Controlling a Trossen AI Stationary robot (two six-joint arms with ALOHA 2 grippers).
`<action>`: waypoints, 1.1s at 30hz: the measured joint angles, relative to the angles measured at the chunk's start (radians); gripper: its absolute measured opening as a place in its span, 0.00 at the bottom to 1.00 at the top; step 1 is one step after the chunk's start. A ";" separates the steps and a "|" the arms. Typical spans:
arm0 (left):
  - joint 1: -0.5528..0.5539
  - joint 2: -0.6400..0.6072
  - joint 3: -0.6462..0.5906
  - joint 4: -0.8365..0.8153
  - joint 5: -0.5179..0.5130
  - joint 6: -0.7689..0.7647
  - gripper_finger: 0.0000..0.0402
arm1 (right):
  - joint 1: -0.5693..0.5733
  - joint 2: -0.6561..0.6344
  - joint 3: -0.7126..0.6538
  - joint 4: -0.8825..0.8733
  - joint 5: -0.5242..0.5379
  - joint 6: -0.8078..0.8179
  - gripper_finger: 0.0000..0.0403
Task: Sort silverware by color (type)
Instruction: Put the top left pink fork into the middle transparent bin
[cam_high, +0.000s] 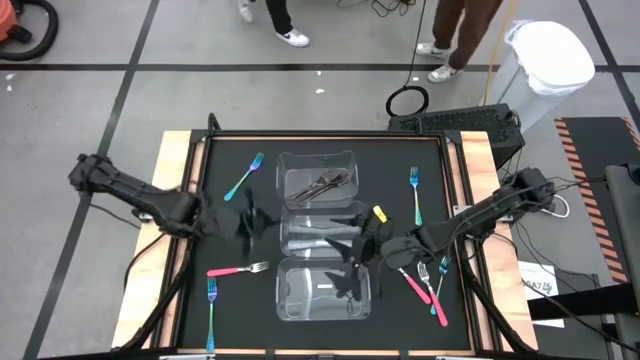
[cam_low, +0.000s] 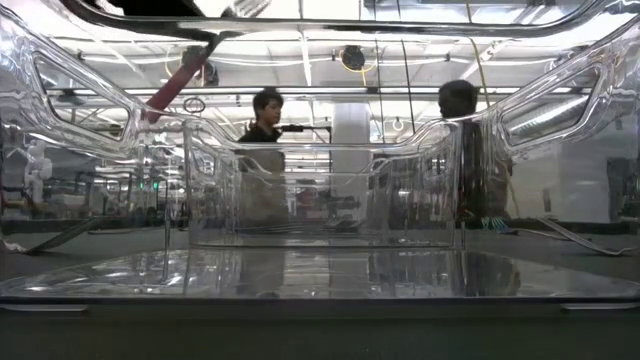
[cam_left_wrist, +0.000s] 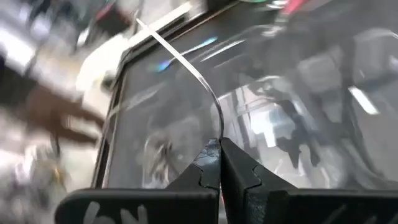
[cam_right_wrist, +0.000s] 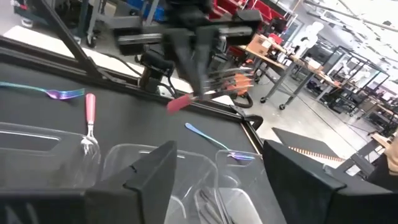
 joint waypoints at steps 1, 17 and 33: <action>-0.033 0.026 0.000 0.016 -0.012 0.047 0.00 | 0.000 0.012 0.015 -0.009 -0.001 0.000 0.59; -0.210 0.322 0.079 0.217 -0.370 0.512 0.00 | -0.017 0.029 0.064 -0.119 -0.277 0.044 0.59; -0.208 0.449 0.182 0.212 -0.417 0.567 0.00 | -0.017 0.029 0.063 -0.133 -0.404 0.064 0.54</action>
